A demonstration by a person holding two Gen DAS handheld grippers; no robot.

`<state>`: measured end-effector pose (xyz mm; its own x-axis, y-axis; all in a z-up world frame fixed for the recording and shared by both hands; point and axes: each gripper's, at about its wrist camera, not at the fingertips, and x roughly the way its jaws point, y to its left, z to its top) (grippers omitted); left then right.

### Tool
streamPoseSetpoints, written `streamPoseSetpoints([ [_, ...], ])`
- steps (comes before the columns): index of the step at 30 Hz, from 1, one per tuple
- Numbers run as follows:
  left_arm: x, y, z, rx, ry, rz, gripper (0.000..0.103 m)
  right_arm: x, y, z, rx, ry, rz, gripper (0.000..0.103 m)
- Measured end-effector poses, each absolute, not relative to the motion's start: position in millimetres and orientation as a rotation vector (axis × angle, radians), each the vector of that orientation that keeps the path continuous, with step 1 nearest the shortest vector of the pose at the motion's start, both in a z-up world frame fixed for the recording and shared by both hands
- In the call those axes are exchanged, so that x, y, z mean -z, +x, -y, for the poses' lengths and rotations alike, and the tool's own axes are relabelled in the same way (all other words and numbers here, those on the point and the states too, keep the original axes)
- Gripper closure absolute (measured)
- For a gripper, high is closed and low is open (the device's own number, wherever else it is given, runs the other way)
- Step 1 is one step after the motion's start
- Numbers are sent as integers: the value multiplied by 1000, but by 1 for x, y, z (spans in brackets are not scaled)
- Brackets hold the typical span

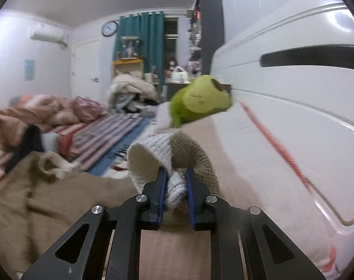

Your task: Fold small clothes

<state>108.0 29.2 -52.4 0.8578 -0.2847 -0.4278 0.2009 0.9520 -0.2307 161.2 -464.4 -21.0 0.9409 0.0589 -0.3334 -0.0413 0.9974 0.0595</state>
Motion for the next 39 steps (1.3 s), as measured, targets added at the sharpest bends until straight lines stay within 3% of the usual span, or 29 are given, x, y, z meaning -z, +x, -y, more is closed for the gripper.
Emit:
streamPoseSetpoints([
  [10, 49, 76, -68, 274, -254, -408, 38, -9, 130, 361, -534, 210, -474, 92],
  [20, 60, 38, -139, 220, -247, -437, 38, 43, 145, 162, -984, 193, -857, 92],
  [24, 72, 40, -139, 259, -239, -477, 38, 67, 155, 134, -989, 120, -989, 69],
  [26, 81, 45, -136, 309, -257, -504, 37, 57, 153, 145, -960, 109, -944, 57],
  [28, 92, 55, -125, 357, -260, -551, 35, 47, 145, 162, -899, 93, -875, 36],
  [32, 115, 78, -93, 433, -252, -637, 35, 33, 128, 214, -740, 72, -776, 15],
  [33, 123, 84, -86, 449, -260, -664, 35, 34, 122, 228, -700, 52, -746, 6],
  [34, 130, 91, -78, 457, -266, -693, 35, 35, 115, 239, -676, 36, -727, 0],
  [36, 145, 101, -62, 454, -261, -750, 35, 39, 104, 259, -639, 26, -699, 0],
  [37, 154, 105, -53, 459, -259, -783, 37, 45, 97, 270, -619, 27, -691, 0],
  [39, 163, 106, -43, 466, -271, -811, 71, 59, 87, 289, -578, 39, -692, 0],
])
